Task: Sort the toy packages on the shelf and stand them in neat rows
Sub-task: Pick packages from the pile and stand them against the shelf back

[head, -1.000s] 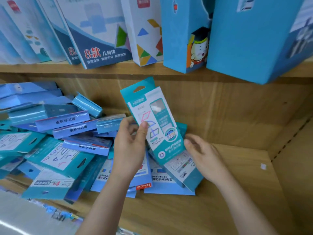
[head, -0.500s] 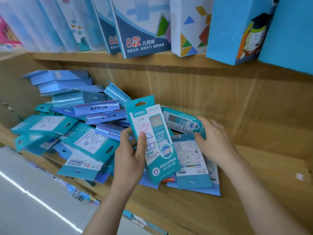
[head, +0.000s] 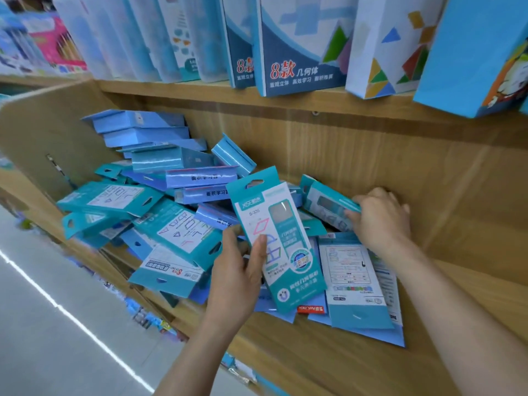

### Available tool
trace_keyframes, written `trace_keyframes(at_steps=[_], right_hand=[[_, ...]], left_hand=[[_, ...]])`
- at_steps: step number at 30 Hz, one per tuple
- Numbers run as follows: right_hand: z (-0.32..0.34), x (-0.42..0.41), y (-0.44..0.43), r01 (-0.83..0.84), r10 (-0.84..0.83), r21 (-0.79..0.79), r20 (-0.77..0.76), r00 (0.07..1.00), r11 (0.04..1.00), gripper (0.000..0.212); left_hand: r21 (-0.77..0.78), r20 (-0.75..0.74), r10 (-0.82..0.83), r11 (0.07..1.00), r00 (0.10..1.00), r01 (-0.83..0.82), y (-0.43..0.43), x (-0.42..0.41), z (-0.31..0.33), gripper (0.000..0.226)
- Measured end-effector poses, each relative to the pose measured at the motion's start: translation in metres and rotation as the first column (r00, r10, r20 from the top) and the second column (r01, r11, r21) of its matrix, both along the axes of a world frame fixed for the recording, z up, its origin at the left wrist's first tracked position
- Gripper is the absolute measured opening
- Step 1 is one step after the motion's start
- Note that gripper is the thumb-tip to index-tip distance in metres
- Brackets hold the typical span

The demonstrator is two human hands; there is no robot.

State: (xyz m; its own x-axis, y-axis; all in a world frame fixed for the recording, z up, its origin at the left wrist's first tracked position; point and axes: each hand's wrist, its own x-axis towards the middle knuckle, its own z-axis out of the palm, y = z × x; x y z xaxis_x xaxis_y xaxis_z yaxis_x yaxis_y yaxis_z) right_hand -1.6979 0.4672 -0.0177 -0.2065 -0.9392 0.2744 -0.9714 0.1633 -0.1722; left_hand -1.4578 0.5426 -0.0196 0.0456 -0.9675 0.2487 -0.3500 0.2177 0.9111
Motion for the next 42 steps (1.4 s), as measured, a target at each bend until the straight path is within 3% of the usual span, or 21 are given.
trace_keyframes(at_steps=[4,6,8,10,16,21,24,26,29,31,33,35,39,42], right_hand=[[0.018,-0.022,0.047,0.002,0.1,-0.347,0.274,0.957,0.938,0.023],[0.018,-0.026,0.08,0.062,0.164,-0.402,0.502,0.849,0.914,0.014],[0.015,-0.026,0.109,0.163,0.194,-0.378,0.744,0.64,0.912,0.015],[0.012,-0.029,0.13,0.252,0.169,-0.33,0.849,0.5,0.91,0.02],[0.017,-0.033,0.168,0.296,0.097,-0.169,0.965,0.244,0.94,0.015],[0.012,-0.027,0.189,0.384,-0.023,-0.002,0.998,0.06,0.924,0.015],[0.007,-0.025,0.206,0.434,-0.093,0.07,0.995,0.033,0.898,0.019],[0.001,-0.025,0.218,0.478,-0.12,0.074,0.991,0.066,0.875,0.019],[-0.005,-0.028,0.238,0.564,-0.162,-0.002,0.957,0.239,0.826,0.021],[-0.009,-0.032,0.25,0.576,-0.219,-0.038,0.903,0.37,0.816,0.037],[-0.012,-0.038,0.26,0.597,-0.274,-0.058,0.85,0.45,0.8,0.048],[-0.016,-0.043,0.268,0.607,-0.298,-0.086,0.811,0.503,0.79,0.043],[-0.021,-0.053,0.279,0.608,-0.308,-0.097,0.794,0.525,0.788,0.031],[-0.027,-0.062,0.282,0.611,-0.298,-0.105,0.8,0.52,0.785,0.03]], left_hand=[[-0.061,-0.039,-0.004,0.998,0.999,0.001,0.004,0.008,0.002,0.023],[-0.06,-0.114,-0.013,0.998,0.993,0.007,0.007,0.009,0.005,0.018],[-0.026,-0.229,-0.02,1.0,0.973,0.014,0.01,0.006,0.007,0.013],[0.023,-0.325,-0.025,0.999,0.945,0.034,0.012,0.002,0.008,0.007],[0.123,-0.387,-0.094,0.981,0.917,0.153,0.018,-0.017,0.009,0.011],[0.09,-0.248,-0.19,0.972,0.95,0.218,0.019,-0.024,0.004,0.011],[0.065,-0.175,-0.235,0.966,0.956,0.25,0.018,-0.031,0.006,0.012],[0.07,-0.189,-0.286,0.95,0.94,0.303,0.017,-0.048,0.011,0.012],[0.044,-0.195,-0.411,0.904,0.891,0.426,0.017,-0.087,0.022,0.017],[0.021,-0.146,-0.505,0.858,0.85,0.513,0.013,-0.119,0.028,0.017],[0.022,-0.108,-0.569,0.818,0.815,0.574,0.006,-0.156,0.032,0.018],[0.043,-0.086,-0.621,0.779,0.779,0.626,-0.005,-0.193,0.032,0.018],[0.069,0.096,-0.668,0.744,0.738,0.664,-0.026,-0.263,0.018,0.029],[0.086,0.096,-0.659,0.753,0.746,0.653,-0.04,-0.295,-0.002,0.027]])
